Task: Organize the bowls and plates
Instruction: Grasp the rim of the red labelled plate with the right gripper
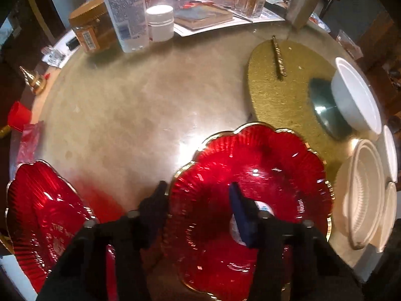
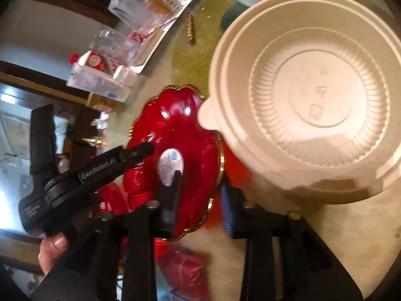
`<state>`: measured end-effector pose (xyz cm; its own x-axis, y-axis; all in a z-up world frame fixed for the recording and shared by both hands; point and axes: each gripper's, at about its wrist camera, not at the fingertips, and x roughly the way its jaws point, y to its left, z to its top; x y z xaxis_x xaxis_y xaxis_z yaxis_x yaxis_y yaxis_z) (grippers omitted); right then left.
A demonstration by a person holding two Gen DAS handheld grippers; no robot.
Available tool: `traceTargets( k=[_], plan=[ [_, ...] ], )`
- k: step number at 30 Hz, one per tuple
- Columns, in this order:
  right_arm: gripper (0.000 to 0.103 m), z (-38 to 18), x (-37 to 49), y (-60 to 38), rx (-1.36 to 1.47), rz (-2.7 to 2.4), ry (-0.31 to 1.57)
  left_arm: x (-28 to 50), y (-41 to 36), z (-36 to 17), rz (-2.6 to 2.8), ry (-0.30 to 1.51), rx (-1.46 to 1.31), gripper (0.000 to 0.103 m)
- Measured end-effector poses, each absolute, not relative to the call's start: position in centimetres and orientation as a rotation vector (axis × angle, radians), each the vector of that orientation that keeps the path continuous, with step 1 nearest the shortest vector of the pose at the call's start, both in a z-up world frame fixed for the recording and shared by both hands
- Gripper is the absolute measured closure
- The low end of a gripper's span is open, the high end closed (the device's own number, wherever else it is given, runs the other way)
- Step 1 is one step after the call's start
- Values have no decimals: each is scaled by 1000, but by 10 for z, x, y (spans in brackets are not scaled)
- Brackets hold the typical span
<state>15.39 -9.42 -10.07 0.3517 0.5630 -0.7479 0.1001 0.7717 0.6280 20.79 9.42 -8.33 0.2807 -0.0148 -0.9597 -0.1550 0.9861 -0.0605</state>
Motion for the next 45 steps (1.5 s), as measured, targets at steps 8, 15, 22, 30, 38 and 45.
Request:
traceTargets(
  k=[8, 15, 22, 30, 38, 45],
  plan=[
    [93, -90, 147, -96, 567, 278, 1148, 198, 92, -73, 118, 1232, -92, 75],
    [93, -75, 134, -106, 568, 291, 1088, 187, 86, -52, 91, 1176, -93, 76],
    [93, -46, 117, -96, 545, 347, 1019, 161, 101, -19, 102, 1099, -117, 76],
    [93, -13, 95, -46, 459, 457, 970, 108, 152, 20, 162, 978, -189, 76],
    [93, -9, 78, 15, 360, 570, 987, 56, 207, 34, 255, 900, -267, 76],
    [93, -24, 77, 61, 273, 619, 1032, 37, 244, 5, 347, 924, -309, 76]
  ],
)
